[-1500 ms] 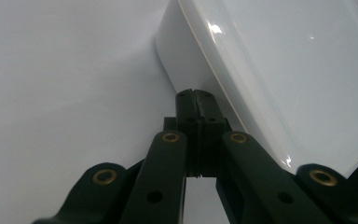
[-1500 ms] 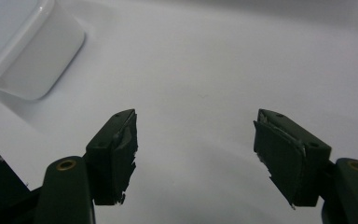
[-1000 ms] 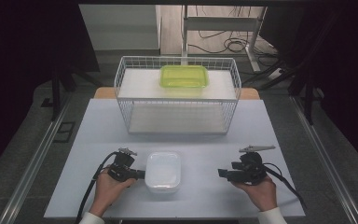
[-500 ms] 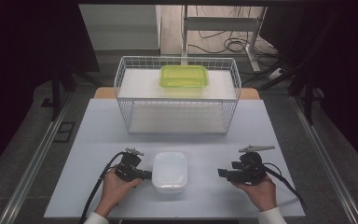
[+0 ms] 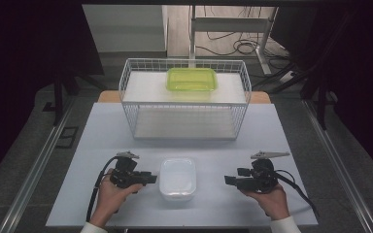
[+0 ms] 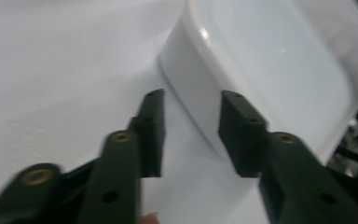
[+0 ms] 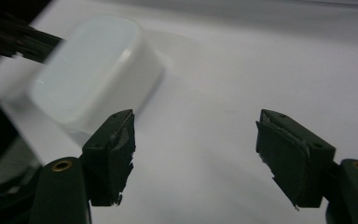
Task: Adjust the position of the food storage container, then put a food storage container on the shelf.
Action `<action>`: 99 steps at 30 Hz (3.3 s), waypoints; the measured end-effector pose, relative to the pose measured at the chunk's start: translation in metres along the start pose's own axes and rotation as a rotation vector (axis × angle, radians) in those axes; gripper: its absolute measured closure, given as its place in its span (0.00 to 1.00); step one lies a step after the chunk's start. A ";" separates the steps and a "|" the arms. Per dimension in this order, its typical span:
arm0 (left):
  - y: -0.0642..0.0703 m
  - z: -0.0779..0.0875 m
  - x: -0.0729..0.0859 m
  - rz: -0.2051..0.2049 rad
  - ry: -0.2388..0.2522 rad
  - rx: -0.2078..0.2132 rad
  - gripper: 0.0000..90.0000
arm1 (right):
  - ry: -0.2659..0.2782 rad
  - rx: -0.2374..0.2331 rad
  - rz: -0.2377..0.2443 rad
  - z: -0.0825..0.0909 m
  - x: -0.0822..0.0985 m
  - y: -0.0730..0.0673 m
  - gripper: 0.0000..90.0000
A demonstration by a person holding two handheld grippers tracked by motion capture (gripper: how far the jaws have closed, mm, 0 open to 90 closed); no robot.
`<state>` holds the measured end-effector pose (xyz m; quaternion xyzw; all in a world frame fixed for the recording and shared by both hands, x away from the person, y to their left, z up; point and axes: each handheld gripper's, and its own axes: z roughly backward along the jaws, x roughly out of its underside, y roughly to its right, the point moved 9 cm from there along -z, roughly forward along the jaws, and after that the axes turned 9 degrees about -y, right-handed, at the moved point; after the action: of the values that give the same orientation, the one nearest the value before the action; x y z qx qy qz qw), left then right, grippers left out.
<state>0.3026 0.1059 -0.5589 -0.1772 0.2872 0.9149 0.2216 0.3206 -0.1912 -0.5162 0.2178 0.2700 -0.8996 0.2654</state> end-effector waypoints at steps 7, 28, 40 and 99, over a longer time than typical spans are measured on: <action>0.013 0.017 0.000 0.030 0.061 0.083 0.44 | 0.016 -0.077 0.004 -0.001 -0.004 -0.017 0.33; 0.014 0.026 0.000 0.083 0.122 0.176 0.35 | 0.014 -0.204 -0.051 -0.029 -0.006 -0.035 0.36; 0.014 0.025 -0.001 0.102 0.140 0.199 0.36 | 0.024 -0.292 -0.087 -0.043 -0.014 -0.041 0.42; 0.021 -0.007 0.002 0.172 0.070 0.288 0.74 | -0.061 -0.314 -0.161 -0.082 -0.018 -0.058 0.74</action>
<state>0.2915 0.0868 -0.5561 -0.1503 0.4370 0.8731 0.1552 0.3199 -0.0936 -0.5473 0.1242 0.4153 -0.8709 0.2314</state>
